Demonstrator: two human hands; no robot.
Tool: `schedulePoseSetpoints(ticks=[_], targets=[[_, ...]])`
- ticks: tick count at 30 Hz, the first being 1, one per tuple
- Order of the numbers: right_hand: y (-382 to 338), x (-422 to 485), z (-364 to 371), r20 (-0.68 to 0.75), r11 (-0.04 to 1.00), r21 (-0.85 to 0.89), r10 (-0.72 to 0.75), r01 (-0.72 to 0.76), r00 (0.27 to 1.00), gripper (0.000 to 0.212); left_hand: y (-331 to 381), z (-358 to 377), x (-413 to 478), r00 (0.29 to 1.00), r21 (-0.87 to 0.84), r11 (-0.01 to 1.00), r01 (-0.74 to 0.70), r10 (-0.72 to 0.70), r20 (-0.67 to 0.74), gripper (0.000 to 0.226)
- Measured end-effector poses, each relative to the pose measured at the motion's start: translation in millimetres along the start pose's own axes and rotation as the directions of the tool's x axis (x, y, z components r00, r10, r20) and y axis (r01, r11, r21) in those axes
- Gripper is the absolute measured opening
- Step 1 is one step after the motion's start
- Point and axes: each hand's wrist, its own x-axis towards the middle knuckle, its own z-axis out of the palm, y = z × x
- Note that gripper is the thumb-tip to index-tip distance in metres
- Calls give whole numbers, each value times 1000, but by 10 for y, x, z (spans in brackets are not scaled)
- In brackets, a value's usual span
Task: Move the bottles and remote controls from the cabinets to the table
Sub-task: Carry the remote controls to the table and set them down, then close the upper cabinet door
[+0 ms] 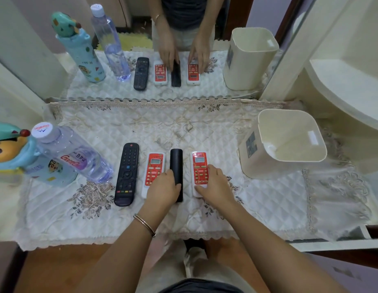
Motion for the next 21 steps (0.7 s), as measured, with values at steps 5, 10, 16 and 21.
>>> schedulePoseSetpoints(ticks=[5,10,16,21], targets=[[172,-247,-20,-37,991,136,16,-11,999,44,-67,39,-239,997,-59,998,-12,7,-74,33],[466,-761,-92,-122,947,287,183,-141,976,39,-99,168,-509,978,-167,964,-205,195,-76,27],[824,-1816,127,-206,755,524,561,-393,802,31,-58,304,-720,738,-255,784,-566,620,266,27],[866,-2929,962,-23,404,713,830,-573,557,27,-43,689,-996,400,-180,625,-759,667,629,20]])
